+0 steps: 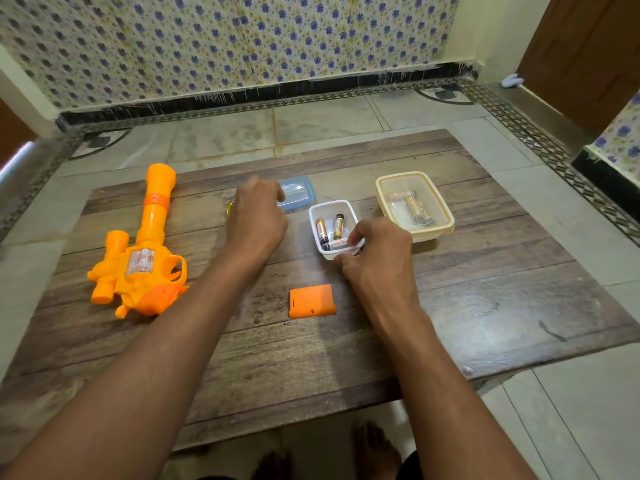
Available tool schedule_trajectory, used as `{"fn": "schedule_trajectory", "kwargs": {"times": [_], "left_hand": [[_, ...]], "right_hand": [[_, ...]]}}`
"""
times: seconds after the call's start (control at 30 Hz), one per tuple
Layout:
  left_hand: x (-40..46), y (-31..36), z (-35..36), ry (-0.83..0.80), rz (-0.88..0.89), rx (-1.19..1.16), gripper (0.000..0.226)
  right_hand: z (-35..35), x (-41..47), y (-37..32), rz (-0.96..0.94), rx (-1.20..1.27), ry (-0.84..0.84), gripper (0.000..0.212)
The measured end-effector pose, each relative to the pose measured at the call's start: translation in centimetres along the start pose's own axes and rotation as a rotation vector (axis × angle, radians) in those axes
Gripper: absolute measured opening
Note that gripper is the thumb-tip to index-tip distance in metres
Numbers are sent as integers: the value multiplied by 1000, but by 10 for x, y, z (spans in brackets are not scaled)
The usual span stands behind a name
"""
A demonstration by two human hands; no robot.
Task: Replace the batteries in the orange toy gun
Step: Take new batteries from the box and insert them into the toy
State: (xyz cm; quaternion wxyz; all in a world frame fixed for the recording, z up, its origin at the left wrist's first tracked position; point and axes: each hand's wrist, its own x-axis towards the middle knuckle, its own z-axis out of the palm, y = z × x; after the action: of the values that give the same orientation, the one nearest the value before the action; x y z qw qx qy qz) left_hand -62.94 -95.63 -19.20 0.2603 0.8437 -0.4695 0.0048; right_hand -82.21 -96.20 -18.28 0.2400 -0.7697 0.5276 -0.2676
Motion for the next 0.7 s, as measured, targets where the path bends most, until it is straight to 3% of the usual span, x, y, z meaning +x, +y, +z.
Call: {"fn": "schedule_trajectory", "kwargs": {"times": [0.23, 0.5, 0.57, 0.7], "left_hand": [[-2, -12, 1, -36, 113, 113, 5], [-1, -12, 3, -41, 263, 337, 12], [-3, -6, -3, -13, 229, 183, 10], [-11, 21, -38, -54, -206, -528, 14]], "right_hand": [[2, 1, 1, -18, -9, -2, 14], [4, 2, 3, -51, 21, -1, 19], [3, 2, 3, -74, 51, -22, 24], [1, 1, 3, -119, 130, 31, 31]]}}
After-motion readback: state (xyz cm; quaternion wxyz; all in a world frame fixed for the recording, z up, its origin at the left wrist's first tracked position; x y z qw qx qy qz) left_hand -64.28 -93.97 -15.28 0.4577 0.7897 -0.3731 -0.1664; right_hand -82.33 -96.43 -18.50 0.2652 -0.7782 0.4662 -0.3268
